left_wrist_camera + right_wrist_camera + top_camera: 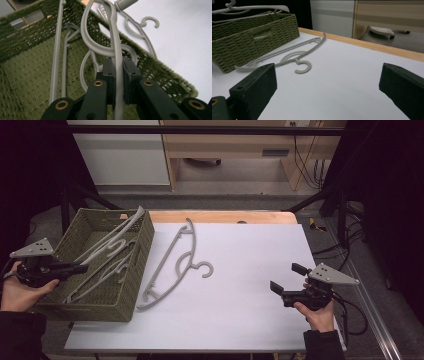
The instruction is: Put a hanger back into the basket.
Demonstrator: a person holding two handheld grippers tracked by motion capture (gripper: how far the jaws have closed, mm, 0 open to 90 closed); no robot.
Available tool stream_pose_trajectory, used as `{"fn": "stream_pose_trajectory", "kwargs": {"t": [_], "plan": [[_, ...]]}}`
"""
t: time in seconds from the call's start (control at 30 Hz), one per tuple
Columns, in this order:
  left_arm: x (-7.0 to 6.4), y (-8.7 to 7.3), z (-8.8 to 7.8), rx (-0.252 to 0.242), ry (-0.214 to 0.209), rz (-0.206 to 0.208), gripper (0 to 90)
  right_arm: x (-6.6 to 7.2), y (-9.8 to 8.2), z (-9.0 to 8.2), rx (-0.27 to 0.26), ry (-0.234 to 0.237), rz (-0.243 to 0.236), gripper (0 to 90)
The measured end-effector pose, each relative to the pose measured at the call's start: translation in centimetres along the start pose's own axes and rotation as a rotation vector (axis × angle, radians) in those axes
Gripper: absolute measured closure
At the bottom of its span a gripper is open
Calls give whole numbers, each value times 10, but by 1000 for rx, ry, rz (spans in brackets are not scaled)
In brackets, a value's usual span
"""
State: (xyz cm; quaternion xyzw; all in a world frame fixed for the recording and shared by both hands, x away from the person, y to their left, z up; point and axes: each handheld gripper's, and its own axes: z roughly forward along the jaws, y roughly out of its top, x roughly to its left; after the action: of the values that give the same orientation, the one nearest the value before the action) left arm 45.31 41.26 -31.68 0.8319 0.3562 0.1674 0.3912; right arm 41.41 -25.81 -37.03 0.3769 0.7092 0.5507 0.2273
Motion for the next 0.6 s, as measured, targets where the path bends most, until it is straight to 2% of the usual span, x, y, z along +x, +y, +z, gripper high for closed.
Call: {"fn": "stream_pose_trajectory", "kwargs": {"t": [0.23,0.43,0.6], "plan": [[14,-13,9,3,1,-22,817,0,0,1,4,2,0,18],[17,-12,19,31,10,-18,818,0,-1,1,5,1,4,18],[22,-17,26,25,-7,-17,818,0,-1,1,6,1,3,18]]}}
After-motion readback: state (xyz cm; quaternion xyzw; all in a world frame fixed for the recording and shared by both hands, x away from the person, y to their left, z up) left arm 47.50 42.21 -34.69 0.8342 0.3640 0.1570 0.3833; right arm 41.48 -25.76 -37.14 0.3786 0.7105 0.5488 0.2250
